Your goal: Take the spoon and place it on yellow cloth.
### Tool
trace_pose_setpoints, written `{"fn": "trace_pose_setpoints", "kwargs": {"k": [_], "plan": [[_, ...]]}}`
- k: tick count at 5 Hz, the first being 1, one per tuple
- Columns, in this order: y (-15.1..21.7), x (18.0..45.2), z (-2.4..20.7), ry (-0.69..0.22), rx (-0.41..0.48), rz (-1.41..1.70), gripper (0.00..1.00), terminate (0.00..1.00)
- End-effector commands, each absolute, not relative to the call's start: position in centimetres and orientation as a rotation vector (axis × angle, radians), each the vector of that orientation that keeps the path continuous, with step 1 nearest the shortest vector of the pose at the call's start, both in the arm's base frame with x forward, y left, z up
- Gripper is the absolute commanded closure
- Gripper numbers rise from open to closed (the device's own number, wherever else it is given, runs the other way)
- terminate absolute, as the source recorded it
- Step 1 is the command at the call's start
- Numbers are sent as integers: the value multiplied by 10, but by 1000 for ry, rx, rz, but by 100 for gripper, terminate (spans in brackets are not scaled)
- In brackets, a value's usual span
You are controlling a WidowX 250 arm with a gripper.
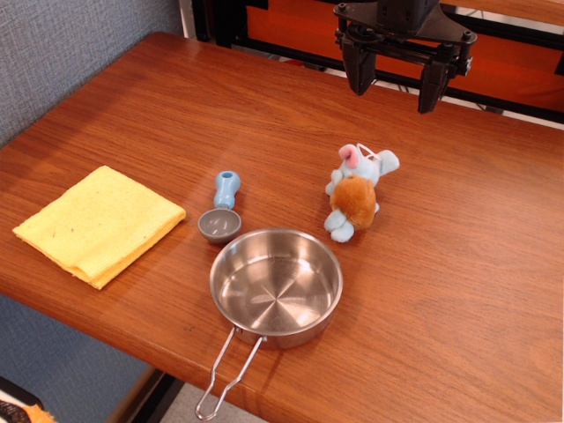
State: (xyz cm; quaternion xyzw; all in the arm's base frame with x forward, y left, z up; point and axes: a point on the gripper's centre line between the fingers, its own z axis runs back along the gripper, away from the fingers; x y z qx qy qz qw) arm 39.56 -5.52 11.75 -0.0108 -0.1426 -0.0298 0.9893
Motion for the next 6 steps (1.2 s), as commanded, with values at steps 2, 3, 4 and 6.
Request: {"fn": "trace_pose_setpoints", "kwargs": {"k": [2, 3, 4, 6], "plan": [[-33, 379, 130, -233, -27, -60, 0, 0], [-18, 363, 137, -202, -20, -75, 0, 0], [14, 344, 144, -169, 12, -44, 0, 0], [58, 324, 113, -100, 95, 81, 0, 0]]}}
